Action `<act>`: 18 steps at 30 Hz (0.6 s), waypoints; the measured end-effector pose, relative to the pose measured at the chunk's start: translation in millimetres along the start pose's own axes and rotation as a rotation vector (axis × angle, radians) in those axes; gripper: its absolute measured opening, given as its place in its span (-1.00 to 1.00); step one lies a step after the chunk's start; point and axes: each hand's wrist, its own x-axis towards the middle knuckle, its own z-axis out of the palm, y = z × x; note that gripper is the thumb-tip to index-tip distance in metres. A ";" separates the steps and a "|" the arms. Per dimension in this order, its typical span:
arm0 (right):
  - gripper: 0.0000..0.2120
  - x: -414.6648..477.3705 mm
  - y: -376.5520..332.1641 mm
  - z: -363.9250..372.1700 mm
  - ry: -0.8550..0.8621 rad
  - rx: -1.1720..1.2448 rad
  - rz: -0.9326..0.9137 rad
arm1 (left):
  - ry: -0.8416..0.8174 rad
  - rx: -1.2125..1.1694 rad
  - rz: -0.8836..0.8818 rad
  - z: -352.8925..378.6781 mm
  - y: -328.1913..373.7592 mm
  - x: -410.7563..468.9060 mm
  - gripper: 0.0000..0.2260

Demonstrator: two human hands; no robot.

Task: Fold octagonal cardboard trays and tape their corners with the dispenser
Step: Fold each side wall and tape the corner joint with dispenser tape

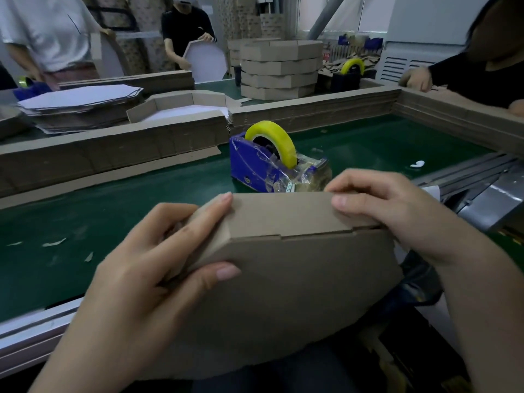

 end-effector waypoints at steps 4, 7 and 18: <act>-0.80 1.0 -1.5 9.7 0.082 0.019 -0.063 | 0.009 -0.101 -0.017 10.8 -14.7 -15.1 -0.50; -0.75 2.0 1.5 26.3 0.061 -0.036 -0.079 | 0.016 -0.155 -0.035 8.9 -25.4 -24.4 -0.50; -0.79 13.0 -1.6 42.2 -0.039 -0.027 -0.102 | -0.171 0.168 0.141 9.2 2.6 19.0 -0.67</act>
